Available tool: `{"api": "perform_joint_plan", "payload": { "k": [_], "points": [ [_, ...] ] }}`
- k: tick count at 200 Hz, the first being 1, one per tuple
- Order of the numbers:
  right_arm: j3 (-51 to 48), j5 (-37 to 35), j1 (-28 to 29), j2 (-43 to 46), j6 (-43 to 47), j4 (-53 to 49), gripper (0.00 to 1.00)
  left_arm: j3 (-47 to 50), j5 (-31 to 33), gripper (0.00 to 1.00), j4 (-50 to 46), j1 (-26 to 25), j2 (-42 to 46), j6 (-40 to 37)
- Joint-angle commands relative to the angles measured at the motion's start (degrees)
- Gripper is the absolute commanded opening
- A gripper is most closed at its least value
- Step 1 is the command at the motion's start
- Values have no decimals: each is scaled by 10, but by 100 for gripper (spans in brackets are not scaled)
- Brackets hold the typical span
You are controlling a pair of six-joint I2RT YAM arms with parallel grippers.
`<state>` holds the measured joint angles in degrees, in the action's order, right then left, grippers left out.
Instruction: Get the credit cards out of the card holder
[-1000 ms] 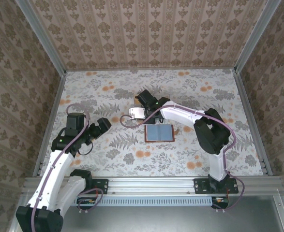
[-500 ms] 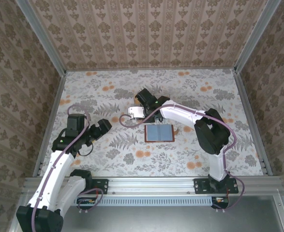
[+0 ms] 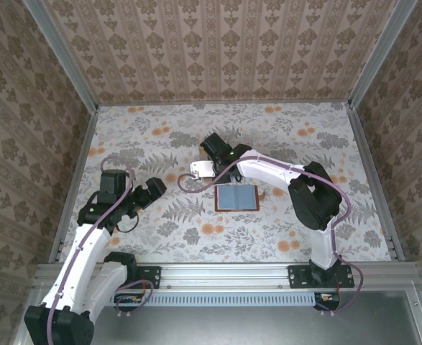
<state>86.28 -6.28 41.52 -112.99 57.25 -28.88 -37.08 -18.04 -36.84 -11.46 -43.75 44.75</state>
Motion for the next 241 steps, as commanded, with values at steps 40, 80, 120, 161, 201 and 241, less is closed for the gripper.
{"api": "perform_joint_plan", "payload": {
  "k": [40, 80, 120, 161, 201, 241],
  "points": [
    [6, -10, -1, 9, 9, -16, 0, 5, -7, 100, -5, 8, 14, -8],
    [19, -6, 8, 24, 12, -56, 0, 8, -9, 100, 0, 9, 14, -5],
    [9, -21, 14, 31, 24, -50, 0, 10, -9, 100, 0, 10, 16, -5],
    [12, -28, 17, 29, 28, -44, 0, 12, -9, 100, -1, 11, 16, -5],
    [16, -28, 18, 25, 28, -44, 0, 13, -9, 100, 2, 13, 16, -5],
    [7, -21, 13, 11, 17, -28, 0, 14, -11, 100, 5, 14, 15, -5]
  ]
}}
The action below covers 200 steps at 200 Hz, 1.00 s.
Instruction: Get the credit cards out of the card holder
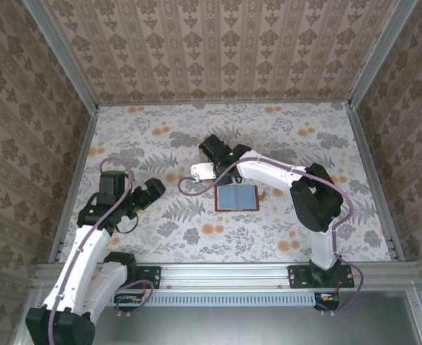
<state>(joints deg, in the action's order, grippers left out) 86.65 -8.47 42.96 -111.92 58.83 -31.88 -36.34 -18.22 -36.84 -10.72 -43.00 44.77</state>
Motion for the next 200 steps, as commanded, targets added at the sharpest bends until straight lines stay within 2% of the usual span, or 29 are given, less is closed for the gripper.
{"api": "perform_joint_plan", "payload": {
  "k": [1, 76, 99, 117, 130, 154, 200],
  "points": [
    [4, 0, -1, 0, 1, 3, 0, 7, -9, 100, 5, 6, 7, -6],
    [8, 23, -17, -30, -39, 8, 0, 5, -10, 100, -3, 11, 7, -10],
    [8, 24, -20, -35, -49, 27, 9, 5, -10, 100, -3, 14, 7, -10],
    [12, 21, -21, -37, -60, 30, 12, 4, -11, 100, -1, 15, 4, -10],
    [14, 15, -22, -37, -65, 33, 22, 3, -12, 100, 0, 16, 2, -10],
    [12, -2, -23, -37, -68, 48, 33, 3, -14, 100, 4, 18, -2, -10],
    [6, -22, -25, -34, -75, 72, 35, 3, -14, 100, 12, 20, -12, -12]
  ]
}}
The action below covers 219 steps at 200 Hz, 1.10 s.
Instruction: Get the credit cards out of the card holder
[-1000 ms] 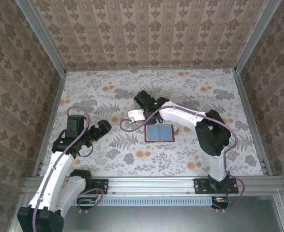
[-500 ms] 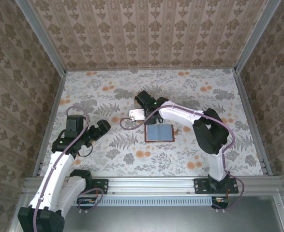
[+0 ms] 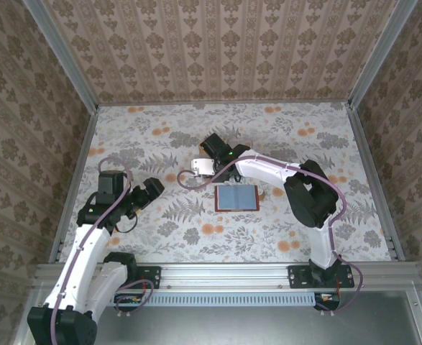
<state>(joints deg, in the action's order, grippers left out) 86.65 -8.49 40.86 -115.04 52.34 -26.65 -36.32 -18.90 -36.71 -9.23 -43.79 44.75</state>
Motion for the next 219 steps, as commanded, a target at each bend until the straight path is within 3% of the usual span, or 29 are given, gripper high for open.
{"api": "perform_joint_plan", "payload": {
  "k": [1, 57, 121, 178, 219],
  "points": [
    [5, -23, -4, -3, -9, 21, 35, 3, -8, 100, 11, 5, -4, -12],
    [1, -64, -6, -19, -11, 59, 35, 3, -11, 100, 16, 8, -12, -12],
    [-5, -58, -8, -6, -28, 68, 35, 5, -17, 100, 23, 10, -18, -12],
    [-52, -44, -10, 77, -110, 95, 41, 6, -40, 99, 53, 10, -39, -4],
    [-132, -39, -11, 171, -216, 102, 38, 7, -51, 96, 100, -8, -79, 18]
  ]
}}
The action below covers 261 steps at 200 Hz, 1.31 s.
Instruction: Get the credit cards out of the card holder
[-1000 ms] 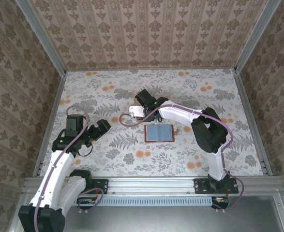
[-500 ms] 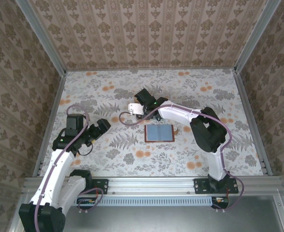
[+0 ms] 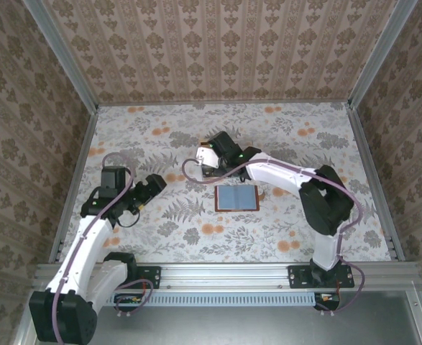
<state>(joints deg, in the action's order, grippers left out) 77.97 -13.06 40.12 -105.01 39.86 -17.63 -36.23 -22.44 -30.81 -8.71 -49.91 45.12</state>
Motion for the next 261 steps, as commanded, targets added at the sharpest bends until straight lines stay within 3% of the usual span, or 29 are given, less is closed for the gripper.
{"api": "perform_joint_plan", "payload": {
  "k": [1, 13, 38, 57, 68, 96, 116, 143, 193, 261],
  "points": [
    [-49, 7, -4, 74, -94, 12, 38, 7, -16, 95, 42, -15, -20, 15],
    [-81, 8, -6, 106, -144, 20, 33, 3, -11, 95, 58, -32, -37, 22],
    [-132, 10, -15, 158, -261, 4, 8, -17, 17, 87, 82, -87, -88, 39],
    [-174, 23, -25, 191, -345, -6, 0, -43, 36, 79, 101, -135, -141, 48],
    [-201, 36, -30, 208, -396, -2, 0, -61, 49, 71, 102, -160, -174, 54],
    [-234, 21, -45, 220, -521, -34, 0, -110, 47, 38, 117, -217, -265, 57],
    [-256, 90, -70, 215, -593, -34, 0, -151, 42, 15, 121, -250, -323, 51],
    [-295, 162, -85, 193, -652, 3, 0, -206, 24, 0, 124, -285, -395, 37],
    [-330, 185, -99, 147, -689, 34, 0, -275, 7, 0, 112, -325, -500, 11],
    [-330, 190, -111, 121, -696, 36, 0, -297, 20, 0, 93, -344, -566, -5]
  ]
}}
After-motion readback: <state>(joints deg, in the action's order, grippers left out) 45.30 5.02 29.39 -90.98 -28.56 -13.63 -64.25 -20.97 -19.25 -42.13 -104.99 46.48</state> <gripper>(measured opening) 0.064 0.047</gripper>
